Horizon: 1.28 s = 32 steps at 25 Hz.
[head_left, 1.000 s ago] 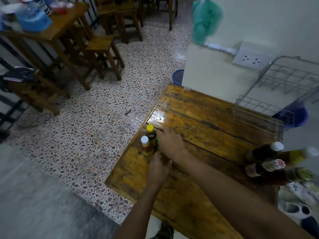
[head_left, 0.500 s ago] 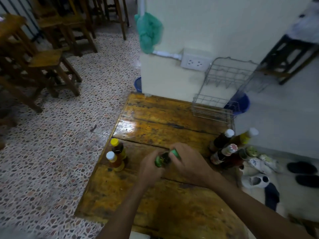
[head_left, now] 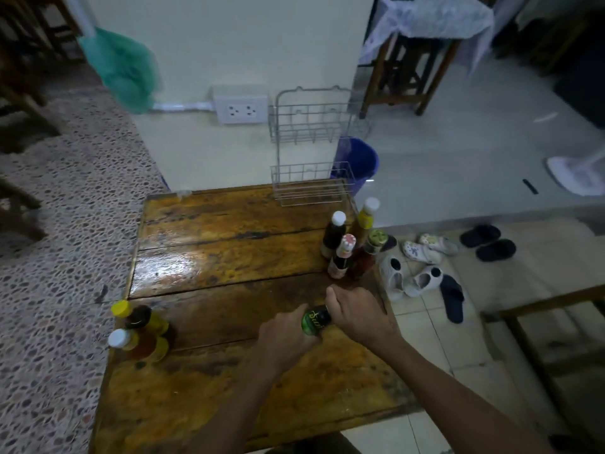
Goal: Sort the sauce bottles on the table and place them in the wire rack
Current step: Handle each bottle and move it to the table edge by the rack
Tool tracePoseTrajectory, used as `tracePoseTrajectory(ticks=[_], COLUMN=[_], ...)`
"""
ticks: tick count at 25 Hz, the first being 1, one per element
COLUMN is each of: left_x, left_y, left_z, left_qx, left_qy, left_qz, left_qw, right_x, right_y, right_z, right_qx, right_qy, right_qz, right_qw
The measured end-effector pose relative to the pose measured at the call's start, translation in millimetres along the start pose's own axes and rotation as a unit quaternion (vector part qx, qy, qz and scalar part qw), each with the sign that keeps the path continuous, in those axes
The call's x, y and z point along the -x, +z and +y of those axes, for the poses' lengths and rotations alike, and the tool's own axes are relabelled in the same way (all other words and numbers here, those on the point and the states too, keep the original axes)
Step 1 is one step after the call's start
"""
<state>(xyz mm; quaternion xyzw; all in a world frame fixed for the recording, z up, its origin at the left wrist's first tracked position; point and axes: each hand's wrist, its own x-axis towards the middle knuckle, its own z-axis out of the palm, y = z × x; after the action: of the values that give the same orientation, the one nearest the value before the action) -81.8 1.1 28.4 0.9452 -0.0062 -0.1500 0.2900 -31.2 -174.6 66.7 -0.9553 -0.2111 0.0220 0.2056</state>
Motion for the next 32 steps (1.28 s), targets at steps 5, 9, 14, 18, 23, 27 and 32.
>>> tracePoseTrajectory(ticks=[5,9,14,18,23,27,32], left_x=[17,22,8,7,8,8,-7], left_y=[28,19,-26,-19,13,39,13], left_z=[18,22,27,44,56,64,73], left_qx=[-0.114,-0.064,0.194,0.118,-0.041,-0.164,-0.070], left_qy=[0.003,0.040,0.052,0.022,0.001,0.019,0.053], left_qz=[0.063,0.034,-0.196,-0.116,0.000,0.101,0.042], left_qw=[0.991,0.997,0.960,0.986,0.999,0.981,0.995], right_x=[19,30,44,30,31,35,42], right_y=[-8,-19,-28,-35,-28,-34,-40], right_z=[13,13,12,19,33,50,63], right_qx=[0.159,0.156,0.046,-0.013,-0.017,0.032,-0.011], right_qy=[-0.030,-0.022,-0.114,-0.038,0.035,0.043,-0.025], right_qz=[-0.131,-0.128,0.056,0.067,0.024,-0.078,0.030], right_qw=[0.978,0.979,0.991,0.997,0.999,0.995,0.999])
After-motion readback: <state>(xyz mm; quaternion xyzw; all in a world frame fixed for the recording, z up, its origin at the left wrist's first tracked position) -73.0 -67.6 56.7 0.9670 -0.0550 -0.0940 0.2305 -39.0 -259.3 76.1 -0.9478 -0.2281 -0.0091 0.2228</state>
